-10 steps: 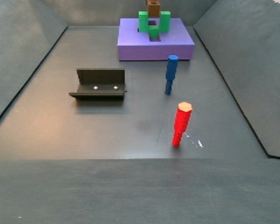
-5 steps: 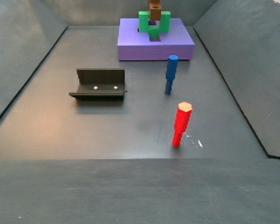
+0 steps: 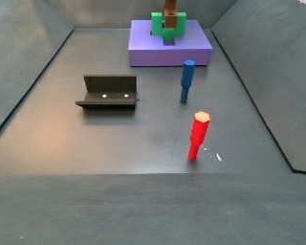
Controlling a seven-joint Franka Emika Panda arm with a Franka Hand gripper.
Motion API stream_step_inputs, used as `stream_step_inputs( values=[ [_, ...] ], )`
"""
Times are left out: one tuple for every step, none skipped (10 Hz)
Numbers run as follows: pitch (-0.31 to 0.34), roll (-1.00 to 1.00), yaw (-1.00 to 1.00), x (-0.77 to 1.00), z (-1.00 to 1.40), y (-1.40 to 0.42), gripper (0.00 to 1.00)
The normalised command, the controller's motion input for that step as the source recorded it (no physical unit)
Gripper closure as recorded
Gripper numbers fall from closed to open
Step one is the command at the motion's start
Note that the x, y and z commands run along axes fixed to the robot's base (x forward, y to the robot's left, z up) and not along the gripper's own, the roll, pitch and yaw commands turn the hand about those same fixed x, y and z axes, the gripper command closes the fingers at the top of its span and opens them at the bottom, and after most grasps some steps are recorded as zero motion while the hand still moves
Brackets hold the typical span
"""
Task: Pick up the brown object. Move up. Place the brown object on the fixture. Regrasp the brown object. Move to above the board. Insert the brown object.
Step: Insert the brown object.
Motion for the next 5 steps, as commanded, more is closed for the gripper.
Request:
stream_step_inputs(
  values=[
    [0.084,0.03,0.00,0.16,-0.15,0.03,1.00],
    [0.074,0.09,0.01,0.15,-0.20,0.05,1.00],
    [0.059,0.13,0.05,0.15,-0.24,0.00,1.00],
    [0.027,0.10,0.00,0.05,-0.40,-0.03,1.00],
    [0.014,0.05,0.00,0.02,-0.38,-0.06,1.00]
  ],
)
